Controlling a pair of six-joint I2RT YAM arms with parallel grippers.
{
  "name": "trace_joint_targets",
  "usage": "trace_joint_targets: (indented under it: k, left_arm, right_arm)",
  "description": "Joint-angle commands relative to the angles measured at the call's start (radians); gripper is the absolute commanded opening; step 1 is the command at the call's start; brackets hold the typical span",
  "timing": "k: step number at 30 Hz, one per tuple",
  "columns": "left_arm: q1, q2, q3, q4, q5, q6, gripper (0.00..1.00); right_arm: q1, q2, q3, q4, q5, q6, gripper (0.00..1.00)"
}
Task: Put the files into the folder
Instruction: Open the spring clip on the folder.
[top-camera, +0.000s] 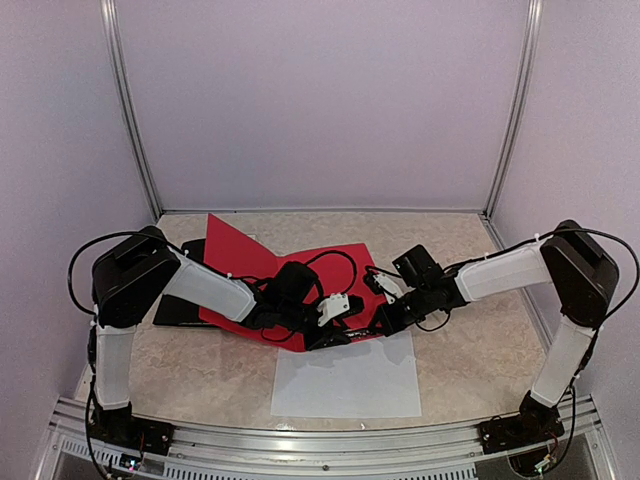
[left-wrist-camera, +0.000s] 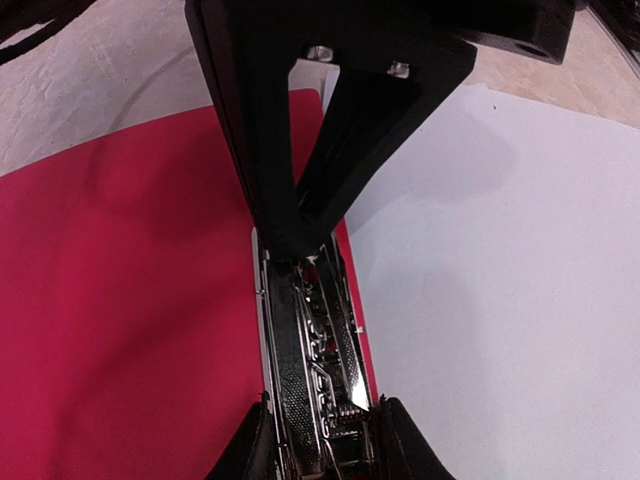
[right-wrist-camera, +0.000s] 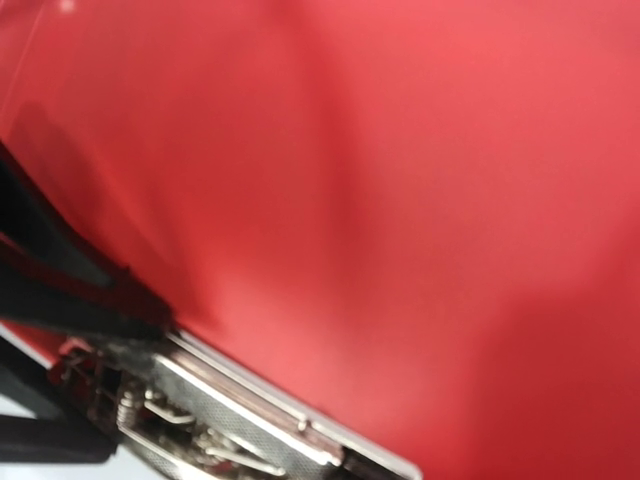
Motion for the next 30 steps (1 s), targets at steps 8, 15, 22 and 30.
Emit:
trace_joint_targets:
  k: [8,15,22,30]
  left_arm:
    - [-0.021,0.033,-0.034,-0.157,0.010,0.029,0.28]
    - [-0.020,0.018,-0.030,-0.123,-0.028,-0.025,0.32]
    - [-0.029,-0.002,-0.026,-0.069,-0.094,-0.075,0.55]
    - [-0.036,-0.059,-0.066,0.013,-0.115,-0.115,0.72]
  right_arm:
    - [-0.024,-0.046,-0.019,-0.011,0.101,-0.004,0.00]
    - [-0.003,-0.124,-0.048,0.011,0.047,0.015,0.00]
    - [0.042,-0.187,-0.050,0.002,0.054,0.029,0.02]
    - [0.059,-0.257,-0.052,0.010,0.026,0.048,0.19]
